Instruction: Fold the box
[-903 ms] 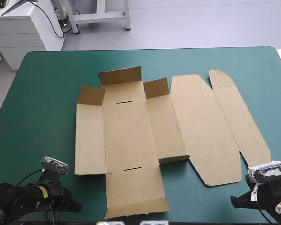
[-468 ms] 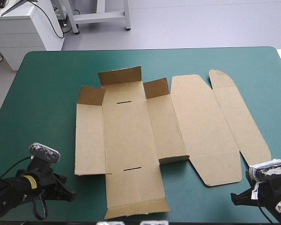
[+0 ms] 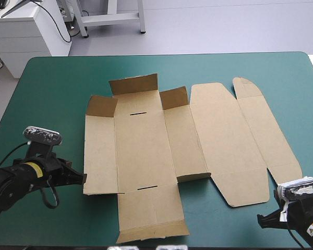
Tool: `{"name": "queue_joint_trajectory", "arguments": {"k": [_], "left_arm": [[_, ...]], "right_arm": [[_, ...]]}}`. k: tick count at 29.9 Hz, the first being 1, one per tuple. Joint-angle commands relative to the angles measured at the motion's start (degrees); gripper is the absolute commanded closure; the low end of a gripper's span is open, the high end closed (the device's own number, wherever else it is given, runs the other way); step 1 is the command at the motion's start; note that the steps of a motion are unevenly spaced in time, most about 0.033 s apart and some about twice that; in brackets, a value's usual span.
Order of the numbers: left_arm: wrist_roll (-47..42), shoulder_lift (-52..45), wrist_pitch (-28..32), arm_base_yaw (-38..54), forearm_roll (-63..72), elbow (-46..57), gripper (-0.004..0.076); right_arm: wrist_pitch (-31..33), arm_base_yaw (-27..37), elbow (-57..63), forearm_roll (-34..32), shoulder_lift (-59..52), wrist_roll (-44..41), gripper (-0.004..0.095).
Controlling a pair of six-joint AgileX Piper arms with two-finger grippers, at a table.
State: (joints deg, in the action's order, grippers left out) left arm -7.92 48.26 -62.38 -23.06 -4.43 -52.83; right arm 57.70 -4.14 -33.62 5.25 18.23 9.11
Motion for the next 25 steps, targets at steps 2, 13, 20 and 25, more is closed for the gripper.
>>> {"name": "queue_joint_trajectory", "arguments": {"k": [2, 13, 20, 25], "left_arm": [[-1.3, 5.36, 3.64, -0.1, -0.28, -1.85, 0.0706], [12.54, 10.68, 5.71, 17.23, 19.25, -1.85, 0.0706], [27.73, 10.68, -1.68, 35.05, 38.14, -1.85, 0.0706], [32.12, 10.75, -5.51, 44.19, 44.55, -0.44, 0.0706]], "right_arm": [[-3.54, 0.57, -1.44, -0.11, 0.63, 0.86, 0.0923], [-4.0, 0.57, -1.44, -0.11, 0.63, 1.43, 0.0923], [-4.0, 0.57, -1.44, -0.11, 0.63, 1.83, 0.0924], [-4.0, 0.57, -1.44, -0.11, 0.63, 1.83, 0.0923]]}}
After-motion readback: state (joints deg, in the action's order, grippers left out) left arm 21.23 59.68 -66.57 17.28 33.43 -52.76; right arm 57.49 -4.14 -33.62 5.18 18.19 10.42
